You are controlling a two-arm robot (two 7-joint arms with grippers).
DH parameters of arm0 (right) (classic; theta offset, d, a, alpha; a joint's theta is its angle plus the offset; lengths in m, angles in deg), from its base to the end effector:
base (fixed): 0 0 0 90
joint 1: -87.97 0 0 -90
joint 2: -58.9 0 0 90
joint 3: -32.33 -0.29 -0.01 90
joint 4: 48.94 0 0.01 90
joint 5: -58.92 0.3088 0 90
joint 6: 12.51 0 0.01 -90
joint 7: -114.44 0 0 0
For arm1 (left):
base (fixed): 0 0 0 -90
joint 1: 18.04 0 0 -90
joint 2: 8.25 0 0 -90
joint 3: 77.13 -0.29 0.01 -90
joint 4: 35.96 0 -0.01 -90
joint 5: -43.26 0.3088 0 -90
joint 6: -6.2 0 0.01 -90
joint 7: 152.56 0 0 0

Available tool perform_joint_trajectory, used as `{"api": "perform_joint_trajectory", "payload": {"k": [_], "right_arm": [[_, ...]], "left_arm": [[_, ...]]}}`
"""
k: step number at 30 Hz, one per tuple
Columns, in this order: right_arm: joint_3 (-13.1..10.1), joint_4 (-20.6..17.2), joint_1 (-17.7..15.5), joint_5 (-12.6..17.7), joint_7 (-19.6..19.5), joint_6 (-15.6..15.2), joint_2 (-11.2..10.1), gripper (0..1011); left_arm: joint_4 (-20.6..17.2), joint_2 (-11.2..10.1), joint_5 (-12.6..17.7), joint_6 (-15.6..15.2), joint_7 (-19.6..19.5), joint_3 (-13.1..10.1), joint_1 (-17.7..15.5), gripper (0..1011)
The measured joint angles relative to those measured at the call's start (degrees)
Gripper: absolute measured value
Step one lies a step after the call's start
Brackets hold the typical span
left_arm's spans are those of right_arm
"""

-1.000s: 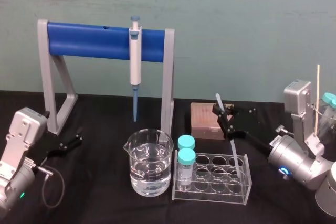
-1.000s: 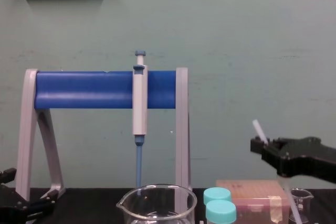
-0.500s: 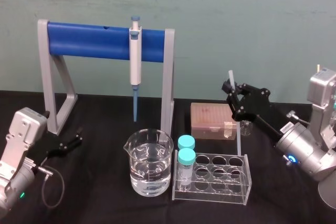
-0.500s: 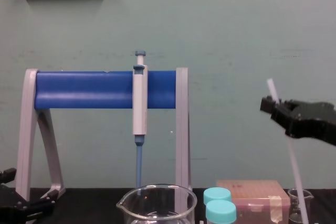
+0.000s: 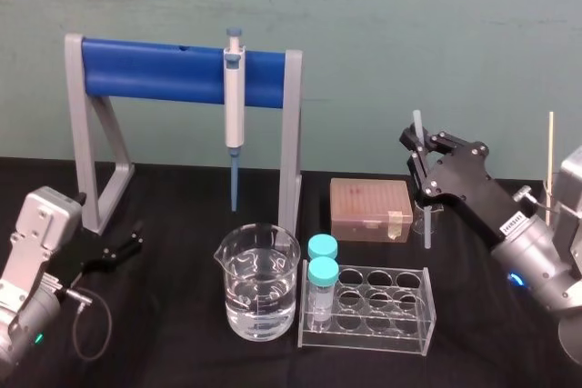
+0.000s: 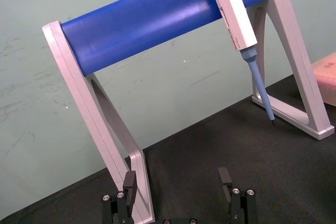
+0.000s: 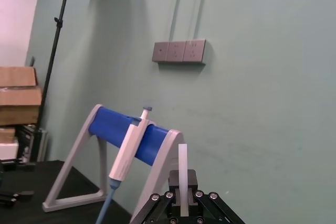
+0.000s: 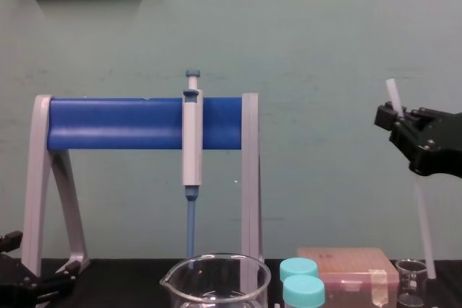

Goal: Pick up the stirring rod with one hand, then place it down.

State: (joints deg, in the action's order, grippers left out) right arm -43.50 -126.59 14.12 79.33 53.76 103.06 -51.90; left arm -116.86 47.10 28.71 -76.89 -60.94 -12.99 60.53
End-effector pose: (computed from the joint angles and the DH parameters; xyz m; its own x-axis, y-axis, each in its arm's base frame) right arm 0.3998 -0.0575 -0.2666 0.5663 -0.7842 0.2536 0.7062 0.6203 0.3413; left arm 0.3581 0.0827 -0.3023 0.2922 0.8803 0.3738 -0.9553 0.2873 0.0702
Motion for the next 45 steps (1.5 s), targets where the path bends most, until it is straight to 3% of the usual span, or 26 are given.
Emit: {"api": "perform_joint_trajectory", "payload": {"k": [3,10,23,45], "right_arm": [[-0.96,0.58,-0.81,-1.6,-0.76,2.85,0.33,67],[-2.98,1.51,-2.35,-2.35,-1.33,5.57,0.95,67],[-5.5,1.18,-4.02,-2.8,-2.11,4.75,2.24,67],[-5.31,1.2,-3.93,-2.62,-1.97,4.86,2.09,67]], "left_arm": [[0.0,0.0,0.0,0.0,0.0,0.0,0.0,1000],[0.0,0.0,0.0,0.0,0.0,0.0,0.0,1000],[0.0,0.0,0.0,0.0,0.0,0.0,0.0,1000],[0.0,0.0,0.0,0.0,0.0,0.0,0.0,1000]]}}
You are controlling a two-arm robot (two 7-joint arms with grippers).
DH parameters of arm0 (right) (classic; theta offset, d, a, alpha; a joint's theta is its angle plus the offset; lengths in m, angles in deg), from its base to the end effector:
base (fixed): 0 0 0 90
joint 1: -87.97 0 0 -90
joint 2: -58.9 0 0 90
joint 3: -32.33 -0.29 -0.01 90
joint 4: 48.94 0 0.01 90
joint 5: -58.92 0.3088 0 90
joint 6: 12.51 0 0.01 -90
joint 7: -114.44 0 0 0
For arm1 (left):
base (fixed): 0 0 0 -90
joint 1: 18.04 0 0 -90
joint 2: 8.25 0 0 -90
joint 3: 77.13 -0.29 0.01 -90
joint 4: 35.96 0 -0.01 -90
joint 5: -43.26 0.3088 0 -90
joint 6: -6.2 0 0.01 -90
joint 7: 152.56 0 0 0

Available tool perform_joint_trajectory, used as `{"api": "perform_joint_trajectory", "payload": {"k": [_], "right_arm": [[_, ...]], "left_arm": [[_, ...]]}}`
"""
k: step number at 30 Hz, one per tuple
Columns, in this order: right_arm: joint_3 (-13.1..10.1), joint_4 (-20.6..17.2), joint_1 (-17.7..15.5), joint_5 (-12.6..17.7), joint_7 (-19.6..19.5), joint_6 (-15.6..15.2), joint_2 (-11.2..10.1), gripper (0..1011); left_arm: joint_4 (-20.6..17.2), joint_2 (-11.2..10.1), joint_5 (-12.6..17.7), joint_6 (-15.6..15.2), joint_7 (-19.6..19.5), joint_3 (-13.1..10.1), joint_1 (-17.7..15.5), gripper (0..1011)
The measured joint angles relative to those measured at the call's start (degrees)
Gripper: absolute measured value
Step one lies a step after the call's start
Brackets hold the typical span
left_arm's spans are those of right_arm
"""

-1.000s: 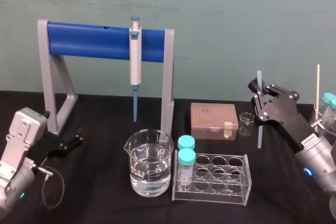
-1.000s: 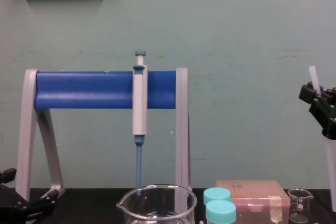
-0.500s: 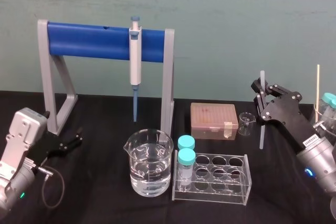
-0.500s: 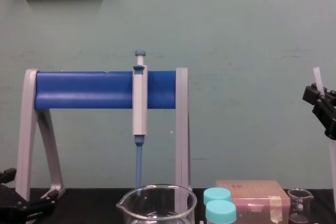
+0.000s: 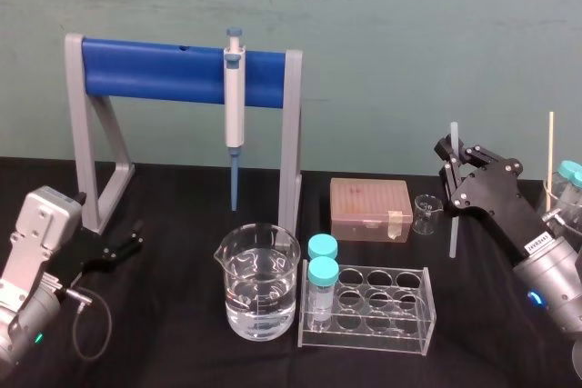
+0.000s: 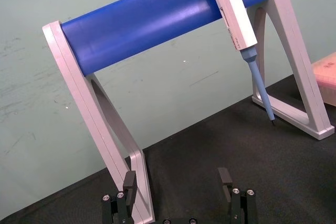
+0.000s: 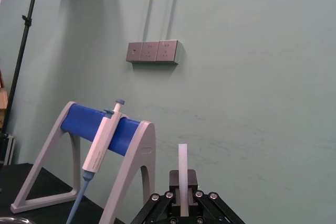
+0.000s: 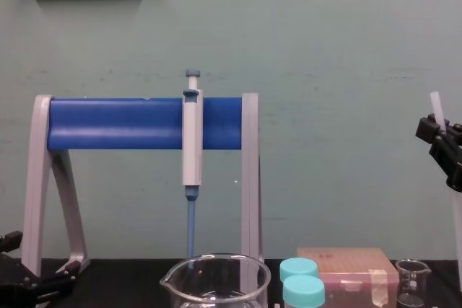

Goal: Pick up the stirring rod with one hand, then place it down.

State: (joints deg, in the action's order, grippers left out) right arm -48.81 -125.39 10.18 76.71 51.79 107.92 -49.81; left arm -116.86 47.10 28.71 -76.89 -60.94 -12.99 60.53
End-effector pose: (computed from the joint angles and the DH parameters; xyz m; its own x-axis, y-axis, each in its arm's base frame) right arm 0.3839 -0.0736 -0.2904 0.4694 -0.8489 0.2431 0.7570 0.5286 0.3841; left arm 0.3581 0.0827 -0.3023 0.2922 0.8803 0.3738 -0.9553 0.2873 0.0702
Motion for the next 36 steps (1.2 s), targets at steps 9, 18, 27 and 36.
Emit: {"api": "perform_joint_trajectory", "payload": {"k": [9,18,27,36], "right_arm": [[0.04,0.05,0.03,0.09,0.05,0.04,-0.04,67],[0.05,0.06,0.03,0.09,0.09,0.07,-0.05,67],[0.05,0.06,0.03,0.09,0.12,0.08,-0.05,67],[0.05,0.06,0.03,0.09,0.12,0.08,-0.05,67]], "left_arm": [[0.0,0.0,0.0,0.0,0.0,0.0,0.0,1000],[0.0,0.0,0.0,0.0,0.0,0.0,0.0,1000],[0.0,0.0,0.0,0.0,0.0,0.0,0.0,1000],[0.0,0.0,0.0,0.0,0.0,0.0,0.0,1000]]}}
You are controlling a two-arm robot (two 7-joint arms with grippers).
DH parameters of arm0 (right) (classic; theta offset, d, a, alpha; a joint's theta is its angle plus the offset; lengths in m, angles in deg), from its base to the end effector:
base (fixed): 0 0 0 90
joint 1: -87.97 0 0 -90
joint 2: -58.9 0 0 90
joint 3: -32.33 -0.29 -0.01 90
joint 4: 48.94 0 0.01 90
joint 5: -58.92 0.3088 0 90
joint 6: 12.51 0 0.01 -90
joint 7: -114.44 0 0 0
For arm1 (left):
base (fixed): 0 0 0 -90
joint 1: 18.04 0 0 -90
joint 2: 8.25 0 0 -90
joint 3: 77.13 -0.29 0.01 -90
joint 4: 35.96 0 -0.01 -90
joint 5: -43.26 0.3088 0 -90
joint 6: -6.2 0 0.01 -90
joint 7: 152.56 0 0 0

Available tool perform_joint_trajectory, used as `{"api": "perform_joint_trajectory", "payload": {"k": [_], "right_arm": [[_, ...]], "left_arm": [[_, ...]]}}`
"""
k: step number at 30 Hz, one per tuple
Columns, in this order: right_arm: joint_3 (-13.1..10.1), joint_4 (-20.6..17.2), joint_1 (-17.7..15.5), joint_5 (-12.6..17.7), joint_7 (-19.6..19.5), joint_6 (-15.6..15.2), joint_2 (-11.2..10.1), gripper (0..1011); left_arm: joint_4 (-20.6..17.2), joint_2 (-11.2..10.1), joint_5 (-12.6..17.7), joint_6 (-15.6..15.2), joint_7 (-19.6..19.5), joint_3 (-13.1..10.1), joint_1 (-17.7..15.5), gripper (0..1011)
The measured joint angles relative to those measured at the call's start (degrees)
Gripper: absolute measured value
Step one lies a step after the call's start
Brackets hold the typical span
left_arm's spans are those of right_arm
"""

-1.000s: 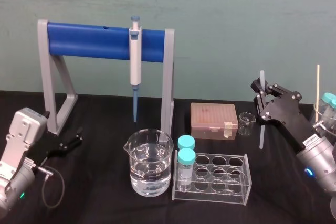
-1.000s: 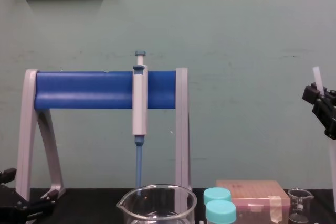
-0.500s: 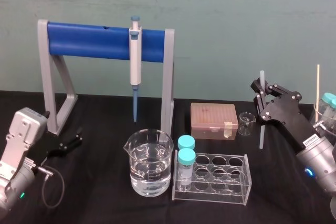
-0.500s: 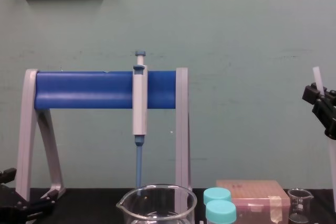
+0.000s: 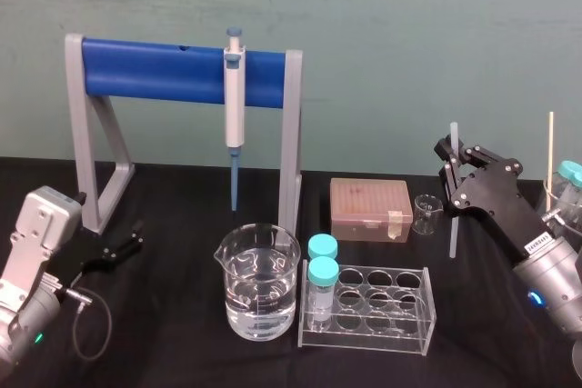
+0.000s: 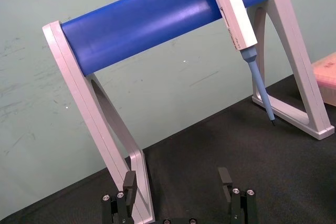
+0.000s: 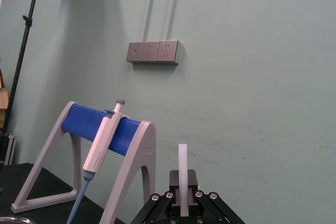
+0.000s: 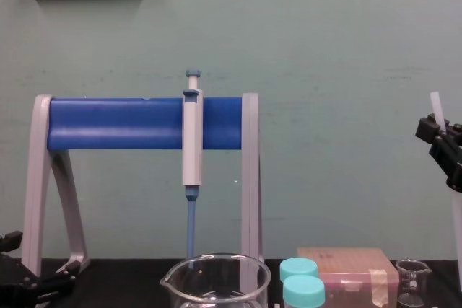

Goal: Pick up the stirring rod with one hand, then place it down.

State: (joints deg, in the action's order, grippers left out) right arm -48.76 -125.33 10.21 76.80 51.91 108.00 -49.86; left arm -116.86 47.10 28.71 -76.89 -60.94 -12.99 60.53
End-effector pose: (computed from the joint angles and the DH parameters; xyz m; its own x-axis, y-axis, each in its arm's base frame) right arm 0.3840 -0.0738 -0.2906 0.4710 -0.8478 0.2437 0.7557 0.5304 0.3843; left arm 0.3581 0.0827 -0.3023 0.2922 0.8803 0.3738 -0.9553 0.2873 0.0702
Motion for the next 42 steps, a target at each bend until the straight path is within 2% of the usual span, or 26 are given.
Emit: {"api": "perform_joint_trajectory", "payload": {"k": [42], "right_arm": [[0.0,0.0,0.0,0.0,0.0,0.0,0.0,67]], "left_arm": [[0.0,0.0,0.0,0.0,0.0,0.0,0.0,1000]]}}
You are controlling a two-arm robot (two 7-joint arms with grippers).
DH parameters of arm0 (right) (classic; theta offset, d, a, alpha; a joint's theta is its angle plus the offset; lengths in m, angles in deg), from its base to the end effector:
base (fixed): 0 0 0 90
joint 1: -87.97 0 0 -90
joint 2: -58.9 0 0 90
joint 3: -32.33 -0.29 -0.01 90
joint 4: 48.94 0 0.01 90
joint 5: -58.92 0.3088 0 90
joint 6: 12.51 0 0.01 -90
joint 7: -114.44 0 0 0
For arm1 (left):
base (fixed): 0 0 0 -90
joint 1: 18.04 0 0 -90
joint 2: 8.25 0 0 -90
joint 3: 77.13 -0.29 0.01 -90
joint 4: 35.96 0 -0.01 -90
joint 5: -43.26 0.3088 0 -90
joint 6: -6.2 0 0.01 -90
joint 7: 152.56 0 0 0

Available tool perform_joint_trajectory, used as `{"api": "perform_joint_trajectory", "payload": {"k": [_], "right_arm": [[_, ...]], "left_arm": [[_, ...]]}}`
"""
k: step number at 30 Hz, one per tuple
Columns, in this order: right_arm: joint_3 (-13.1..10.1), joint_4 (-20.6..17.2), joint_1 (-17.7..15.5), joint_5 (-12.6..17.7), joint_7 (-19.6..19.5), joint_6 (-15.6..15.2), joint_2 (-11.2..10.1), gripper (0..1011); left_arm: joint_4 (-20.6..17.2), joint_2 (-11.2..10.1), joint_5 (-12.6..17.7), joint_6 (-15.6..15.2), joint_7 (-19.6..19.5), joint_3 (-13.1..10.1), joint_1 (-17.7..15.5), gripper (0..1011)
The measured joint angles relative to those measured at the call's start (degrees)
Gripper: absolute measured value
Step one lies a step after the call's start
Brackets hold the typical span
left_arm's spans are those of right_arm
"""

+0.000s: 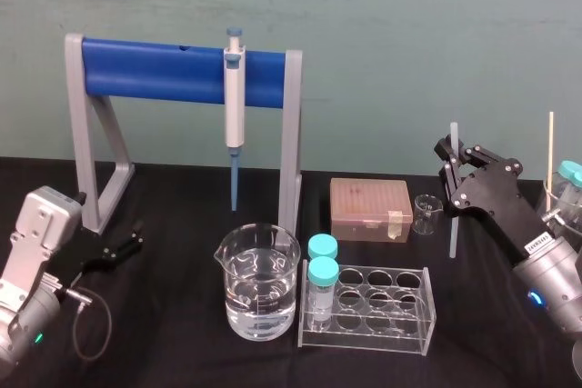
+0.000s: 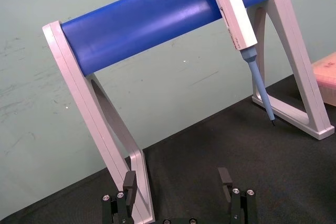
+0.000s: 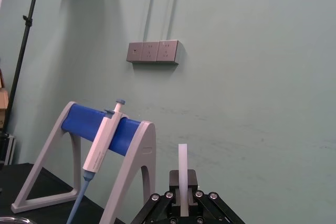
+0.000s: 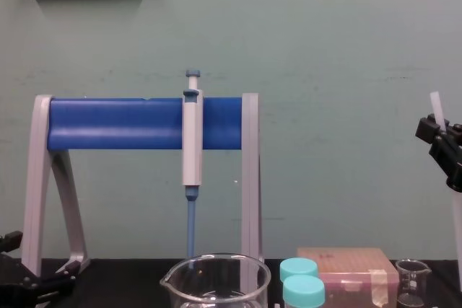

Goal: Pick up the stirring rod with one hand, then place it down.

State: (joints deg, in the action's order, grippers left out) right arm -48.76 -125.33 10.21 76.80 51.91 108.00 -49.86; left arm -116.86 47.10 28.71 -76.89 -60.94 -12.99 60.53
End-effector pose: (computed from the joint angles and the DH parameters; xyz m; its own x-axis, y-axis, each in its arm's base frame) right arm 0.3840 -0.0738 -0.2906 0.4710 -0.8478 0.2437 0.7557 0.5304 0.3843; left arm 0.3581 0.0827 -0.3023 0.2922 0.8803 0.3738 -0.9553 0.2873 0.0702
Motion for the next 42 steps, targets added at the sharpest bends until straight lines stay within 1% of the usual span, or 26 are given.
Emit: {"api": "perform_joint_trajectory", "payload": {"k": [38,42], "right_arm": [[-0.02,-0.01,-0.01,-0.03,0.0,0.0,0.02,67],[-0.24,-0.64,-0.32,-0.29,0.2,-0.1,0.33,67]], "left_arm": [[0.0,0.0,0.0,0.0,0.0,0.0,0.0,1000],[0.0,0.0,0.0,0.0,0.0,0.0,0.0,1000]]}}
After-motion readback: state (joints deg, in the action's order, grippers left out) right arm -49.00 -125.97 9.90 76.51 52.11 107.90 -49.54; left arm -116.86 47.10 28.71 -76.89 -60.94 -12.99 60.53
